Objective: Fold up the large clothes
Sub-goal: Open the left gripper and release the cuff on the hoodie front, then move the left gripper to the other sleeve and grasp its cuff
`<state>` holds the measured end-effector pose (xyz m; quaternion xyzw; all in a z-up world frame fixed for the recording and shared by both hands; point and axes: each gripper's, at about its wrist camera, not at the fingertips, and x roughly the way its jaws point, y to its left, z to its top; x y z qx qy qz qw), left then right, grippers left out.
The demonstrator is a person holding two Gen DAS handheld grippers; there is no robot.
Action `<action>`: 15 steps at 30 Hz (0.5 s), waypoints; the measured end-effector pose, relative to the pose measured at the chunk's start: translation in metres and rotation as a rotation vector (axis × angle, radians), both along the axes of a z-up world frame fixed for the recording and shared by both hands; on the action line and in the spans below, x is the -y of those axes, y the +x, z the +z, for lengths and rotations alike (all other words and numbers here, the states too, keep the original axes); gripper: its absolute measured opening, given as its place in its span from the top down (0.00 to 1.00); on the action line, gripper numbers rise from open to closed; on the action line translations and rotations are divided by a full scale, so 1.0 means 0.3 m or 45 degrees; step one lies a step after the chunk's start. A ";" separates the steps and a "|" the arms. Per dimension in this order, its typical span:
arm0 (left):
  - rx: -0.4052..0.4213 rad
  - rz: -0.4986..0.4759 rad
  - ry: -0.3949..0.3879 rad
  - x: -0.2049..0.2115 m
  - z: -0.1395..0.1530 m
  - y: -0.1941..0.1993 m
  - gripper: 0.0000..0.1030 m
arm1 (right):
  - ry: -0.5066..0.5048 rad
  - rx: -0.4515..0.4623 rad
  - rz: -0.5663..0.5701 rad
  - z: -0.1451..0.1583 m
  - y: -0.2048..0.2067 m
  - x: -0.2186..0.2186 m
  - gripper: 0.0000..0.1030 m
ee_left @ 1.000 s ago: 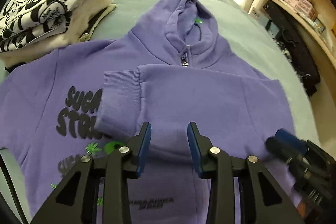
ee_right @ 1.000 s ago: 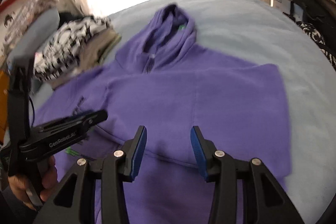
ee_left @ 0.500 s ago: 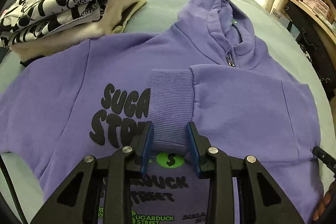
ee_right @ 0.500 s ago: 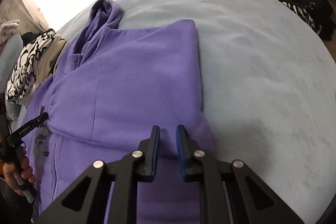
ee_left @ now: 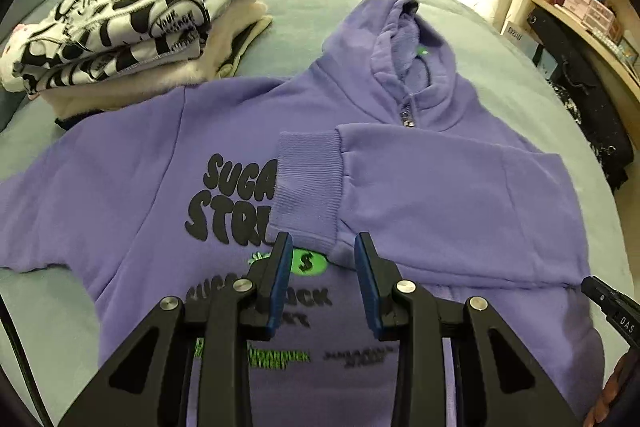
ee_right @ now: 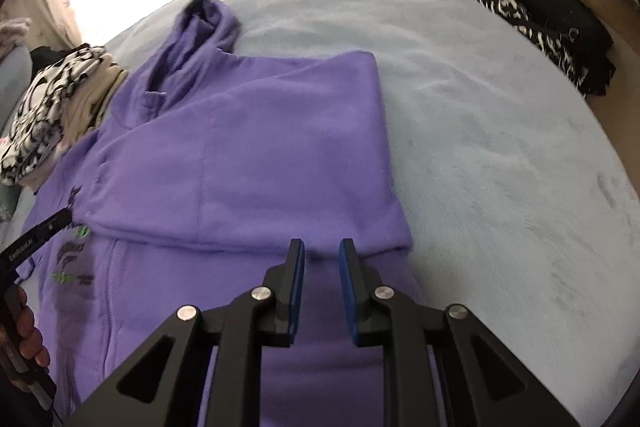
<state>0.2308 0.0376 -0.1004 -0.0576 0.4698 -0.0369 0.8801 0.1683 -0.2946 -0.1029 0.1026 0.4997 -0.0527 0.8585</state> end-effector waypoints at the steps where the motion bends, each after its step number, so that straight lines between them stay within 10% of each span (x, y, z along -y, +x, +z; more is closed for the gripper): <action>1: 0.009 -0.003 -0.001 0.002 0.014 -0.015 0.69 | -0.007 0.013 0.006 0.017 -0.021 -0.013 0.83; 15: 0.057 -0.030 0.033 -0.012 0.147 -0.292 0.69 | 0.057 0.042 -0.025 0.088 -0.243 -0.133 0.83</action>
